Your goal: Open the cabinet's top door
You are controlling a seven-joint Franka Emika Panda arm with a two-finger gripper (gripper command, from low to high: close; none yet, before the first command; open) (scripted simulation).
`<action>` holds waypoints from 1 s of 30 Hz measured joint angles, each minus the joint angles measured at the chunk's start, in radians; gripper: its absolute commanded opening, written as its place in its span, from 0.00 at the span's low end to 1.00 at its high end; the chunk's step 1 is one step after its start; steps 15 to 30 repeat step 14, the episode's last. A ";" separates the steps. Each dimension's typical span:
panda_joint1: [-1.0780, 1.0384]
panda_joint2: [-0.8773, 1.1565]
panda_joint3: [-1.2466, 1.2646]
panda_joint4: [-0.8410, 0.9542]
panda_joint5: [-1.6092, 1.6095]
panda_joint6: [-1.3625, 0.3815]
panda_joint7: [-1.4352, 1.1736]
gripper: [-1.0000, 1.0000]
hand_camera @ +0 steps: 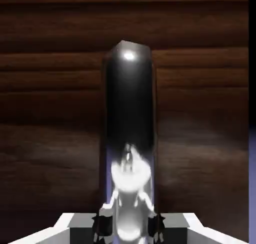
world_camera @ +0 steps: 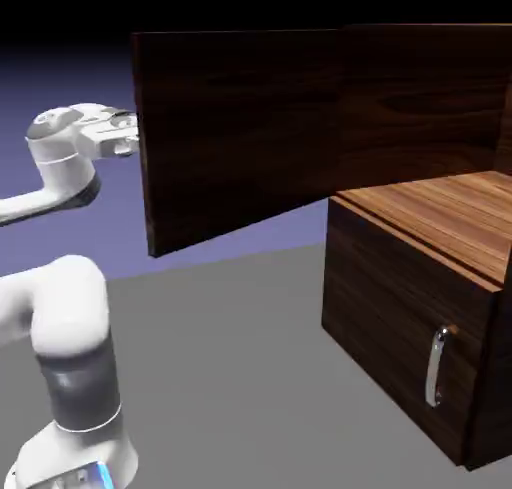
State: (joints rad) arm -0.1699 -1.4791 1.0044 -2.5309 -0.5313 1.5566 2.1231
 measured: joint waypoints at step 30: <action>-0.398 0.045 0.194 0.507 0.116 -0.400 -0.059 0.00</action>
